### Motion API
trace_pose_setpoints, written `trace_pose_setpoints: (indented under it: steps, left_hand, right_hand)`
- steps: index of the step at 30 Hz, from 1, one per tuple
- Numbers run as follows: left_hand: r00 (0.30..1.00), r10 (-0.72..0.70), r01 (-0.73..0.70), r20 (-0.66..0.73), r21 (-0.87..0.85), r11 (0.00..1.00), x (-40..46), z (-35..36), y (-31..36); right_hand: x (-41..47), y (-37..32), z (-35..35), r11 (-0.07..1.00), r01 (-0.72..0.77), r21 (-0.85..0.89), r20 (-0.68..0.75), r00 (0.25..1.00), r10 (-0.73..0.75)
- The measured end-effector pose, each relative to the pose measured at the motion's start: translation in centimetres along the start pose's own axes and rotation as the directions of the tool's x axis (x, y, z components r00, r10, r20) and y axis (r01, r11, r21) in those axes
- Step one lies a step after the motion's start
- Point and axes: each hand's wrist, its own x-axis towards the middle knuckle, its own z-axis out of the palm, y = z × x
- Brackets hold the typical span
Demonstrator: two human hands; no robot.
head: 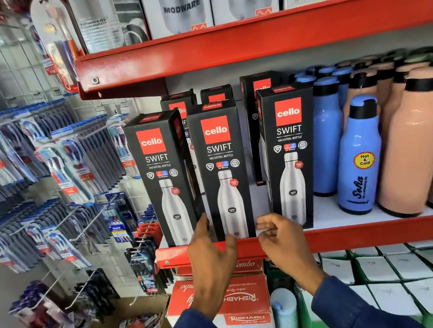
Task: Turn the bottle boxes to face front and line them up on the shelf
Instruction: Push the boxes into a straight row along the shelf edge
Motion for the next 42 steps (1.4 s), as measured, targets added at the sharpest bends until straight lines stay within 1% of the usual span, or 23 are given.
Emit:
trace_pose_setpoints:
  steps: [3,6,8,10,11,13,15,18,23,29,33,37,42]
  left_hand:
    - [0.987,0.118,-0.121,-0.106,-0.024,0.992,-0.7,0.1,0.7]
    - [0.971,0.192,-0.201,-0.141,-0.056,0.978,-0.9,0.9,1.6]
    - [0.96,0.254,-0.263,-0.121,-0.067,0.962,-1.1,2.0,2.7]
    - [0.952,0.305,-0.307,-0.038,-0.089,0.947,-1.6,3.3,3.9]
    - [0.951,0.308,-0.304,0.019,-0.109,0.946,-1.9,4.1,4.3]
    - [0.954,0.268,-0.252,0.135,-0.12,0.96,-2.3,5.8,5.1]
    - [0.959,0.205,-0.188,0.196,-0.098,0.977,-2.4,7.2,5.5]
    - [0.964,0.082,-0.064,0.252,-0.081,0.995,-1.9,8.5,6.0]
    - [0.961,0.004,0.016,0.277,-0.068,0.998,-0.9,9.3,6.3]
    - [0.963,0.074,-0.043,0.258,-0.121,0.992,-1.1,9.1,6.4]
    - [0.968,0.112,-0.092,0.223,-0.097,0.991,-1.6,8.8,6.6]
    - [0.97,0.106,-0.095,0.22,-0.061,0.994,-2.1,8.6,6.7]
    - [0.971,0.108,-0.115,0.213,0.023,0.993,-2.7,8.1,6.8]
  right_hand:
    - [-0.4,0.5,-1.2,0.999,0.009,0.047,-0.116,0.993,-0.003]
    - [-0.5,1.4,-2.8,0.996,-0.013,0.094,-0.259,0.965,0.037]
    - [-0.3,2.1,-4.0,0.99,-0.044,0.134,-0.356,0.93,0.09]
    - [-0.1,2.8,-5.0,0.986,-0.073,0.149,-0.426,0.895,0.131]
    - [0.2,3.2,-5.3,0.984,-0.084,0.156,-0.439,0.887,0.145]
    - [0.6,3.9,-5.9,0.979,-0.122,0.165,-0.405,0.896,0.18]
    - [1.0,4.4,-6.2,0.973,-0.161,0.164,-0.324,0.923,0.207]
    - [1.3,4.7,-6.7,0.976,-0.172,0.137,-0.22,0.955,0.199]
    - [1.7,4.6,-7.6,0.981,-0.17,0.09,-0.097,0.979,0.179]
    - [1.4,4.2,-8.2,0.991,-0.125,0.053,-0.027,0.992,0.127]
    - [0.9,4.1,-8.3,0.992,-0.123,-0.005,-0.039,0.992,0.123]
    - [0.5,3.8,-8.6,0.993,-0.1,-0.06,-0.071,0.993,0.096]
    - [0.3,3.6,-8.9,0.991,-0.076,-0.107,-0.039,0.997,0.072]
